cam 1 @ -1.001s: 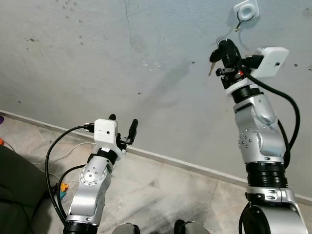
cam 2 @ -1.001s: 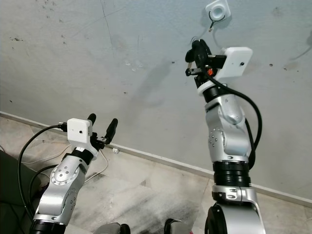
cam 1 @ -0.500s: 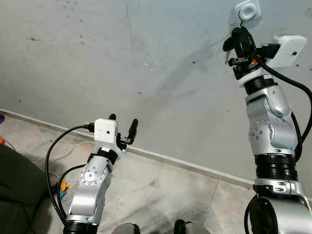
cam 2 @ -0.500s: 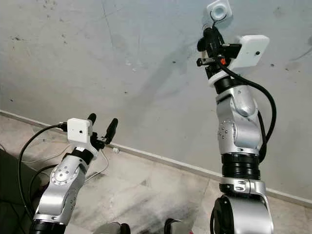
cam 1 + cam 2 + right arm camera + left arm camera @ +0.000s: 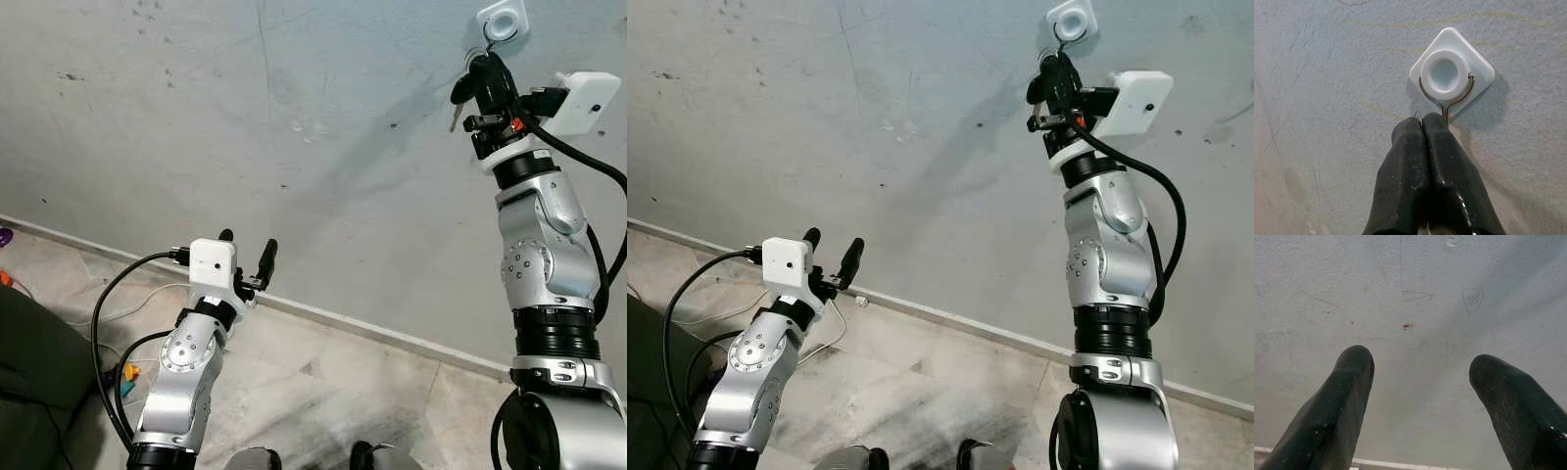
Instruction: Hang keys on a hook
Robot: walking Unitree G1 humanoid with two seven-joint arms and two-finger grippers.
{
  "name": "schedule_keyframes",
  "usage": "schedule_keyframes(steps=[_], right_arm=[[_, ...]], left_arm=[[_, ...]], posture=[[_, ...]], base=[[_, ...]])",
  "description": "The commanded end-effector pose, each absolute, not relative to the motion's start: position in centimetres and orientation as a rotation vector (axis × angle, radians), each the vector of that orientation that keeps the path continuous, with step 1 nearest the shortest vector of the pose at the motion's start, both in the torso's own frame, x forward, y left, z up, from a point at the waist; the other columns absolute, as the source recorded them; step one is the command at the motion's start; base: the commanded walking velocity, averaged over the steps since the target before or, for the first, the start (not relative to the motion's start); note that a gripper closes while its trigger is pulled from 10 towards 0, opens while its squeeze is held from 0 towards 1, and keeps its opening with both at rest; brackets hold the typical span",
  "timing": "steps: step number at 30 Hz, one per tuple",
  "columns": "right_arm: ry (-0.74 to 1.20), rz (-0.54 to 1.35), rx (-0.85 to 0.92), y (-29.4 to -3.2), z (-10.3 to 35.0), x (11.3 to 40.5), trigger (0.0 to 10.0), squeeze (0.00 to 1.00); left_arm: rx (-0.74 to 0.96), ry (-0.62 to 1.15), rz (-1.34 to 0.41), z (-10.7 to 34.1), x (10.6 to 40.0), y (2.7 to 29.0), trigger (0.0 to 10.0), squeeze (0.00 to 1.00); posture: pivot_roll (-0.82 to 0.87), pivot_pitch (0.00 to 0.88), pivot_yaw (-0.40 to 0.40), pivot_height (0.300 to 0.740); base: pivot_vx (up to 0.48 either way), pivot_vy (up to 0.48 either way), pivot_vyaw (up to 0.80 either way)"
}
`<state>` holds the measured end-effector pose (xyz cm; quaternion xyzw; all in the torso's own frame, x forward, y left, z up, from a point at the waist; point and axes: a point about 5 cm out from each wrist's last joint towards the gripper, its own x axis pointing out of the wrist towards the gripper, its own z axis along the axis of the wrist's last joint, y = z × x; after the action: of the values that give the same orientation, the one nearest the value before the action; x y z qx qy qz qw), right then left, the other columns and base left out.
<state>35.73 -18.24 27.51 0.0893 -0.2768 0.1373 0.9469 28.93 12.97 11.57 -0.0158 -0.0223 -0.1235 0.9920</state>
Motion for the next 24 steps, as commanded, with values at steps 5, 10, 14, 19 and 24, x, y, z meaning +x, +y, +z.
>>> schedule_keyframes(steps=[5,10,14,19,24], right_arm=[[-0.570,0.223,0.215,-19.5,27.6,35.8,10.0,0.00],[-0.566,0.203,0.217,-20.1,27.4,35.7,10.0,0.00],[-0.558,0.191,0.211,-20.4,27.0,35.5,10.0,0.00],[-0.571,0.181,0.204,-21.0,27.5,35.3,10.0,0.00],[-0.609,0.240,0.187,-20.1,28.8,34.9,10.0,0.00]], left_arm=[[-0.020,-0.030,-0.250,11.3,28.8,13.2,10.0,0.00],[-0.020,-0.031,-0.253,11.4,28.8,13.2,10.0,0.00],[-0.020,-0.030,-0.254,11.4,28.8,13.2,10.0,0.00],[-0.021,-0.031,-0.257,11.4,28.8,13.1,10.0,0.00],[-0.022,-0.032,-0.261,11.4,28.9,13.0,10.0,0.00]], posture=[[0.08,0.177,0.074,0.740],[0.07,0.177,0.075,0.740],[0.07,0.178,0.077,0.740],[0.07,0.178,0.078,0.740],[0.07,0.177,0.079,0.740]], base=[[0.000,0.000,0.00],[0.000,0.000,0.00],[0.000,0.000,0.00],[0.000,0.000,0.00],[0.000,0.000,0.00]])
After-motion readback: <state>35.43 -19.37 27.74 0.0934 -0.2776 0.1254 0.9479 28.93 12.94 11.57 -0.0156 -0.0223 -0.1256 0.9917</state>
